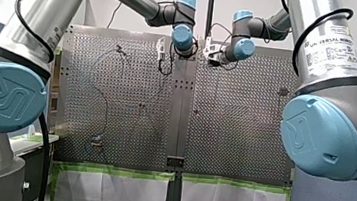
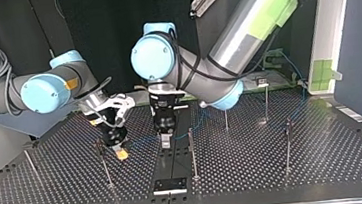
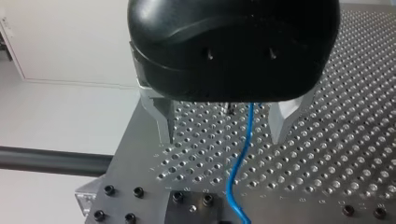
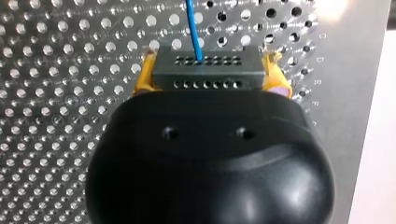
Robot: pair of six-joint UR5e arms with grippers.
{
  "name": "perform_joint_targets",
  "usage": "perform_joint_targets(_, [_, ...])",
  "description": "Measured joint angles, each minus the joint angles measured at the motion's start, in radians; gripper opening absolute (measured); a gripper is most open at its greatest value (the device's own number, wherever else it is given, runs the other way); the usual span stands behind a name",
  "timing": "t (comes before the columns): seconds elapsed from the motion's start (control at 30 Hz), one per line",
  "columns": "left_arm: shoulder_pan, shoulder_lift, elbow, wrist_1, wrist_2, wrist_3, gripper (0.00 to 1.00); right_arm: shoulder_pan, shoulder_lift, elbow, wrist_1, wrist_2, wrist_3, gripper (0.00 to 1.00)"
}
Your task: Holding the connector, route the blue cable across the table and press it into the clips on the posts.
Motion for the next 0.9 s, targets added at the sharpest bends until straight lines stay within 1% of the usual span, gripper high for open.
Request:
perform_joint_targets(0.13, [0.002,-0.034,0.033,0.003,-0.011,0.004,1.0,0.0,0.0,0.0,0.0,0.0,0.001,0.0])
perform_joint_targets(0.23, [0.006,-0.059,0.047,0.017,-0.017,0.004,1.0,0.0,0.0,0.0,0.0,0.0,0.001,0.0])
perform_joint_targets(0.5, [0.018,-0.121,0.058,0.037,-0.022,0.005,1.0,-0.001,0.0,0.0,-0.002,0.001,0.001,0.0])
perform_joint_targets(0.7, [0.02,-0.14,0.058,0.048,-0.035,-0.004,1.0,-0.001,0.0,0.0,-0.001,0.0,0.002,0.0])
perform_joint_targets(0.73, [0.019,-0.14,0.058,0.05,-0.039,-0.007,0.9,-0.001,0.0,0.0,-0.001,0.0,0.002,0.0])
perform_joint_targets(0.77, [0.019,-0.141,0.058,0.052,-0.045,-0.009,0.69,-0.001,0.0,0.0,0.0,0.0,0.002,0.0])
perform_joint_targets(0.8, [0.017,-0.141,0.058,0.055,-0.052,-0.011,0.69,-0.001,0.0,0.0,0.0,0.0,0.002,0.0])
perform_joint_targets(0.83, [0.015,-0.141,0.058,0.057,-0.058,-0.012,0.55,-0.001,0.0,0.0,0.001,0.0,0.002,0.0])
perform_joint_targets(0.87, [0.014,-0.141,0.058,0.059,-0.063,-0.012,0.34,-0.001,0.0,0.0,0.001,0.0,0.002,0.0])
perform_joint_targets(0.9, [0.011,-0.141,0.059,0.064,-0.071,-0.013,0.34,-0.001,0.0,0.0,0.001,0.0,0.002,0.0])
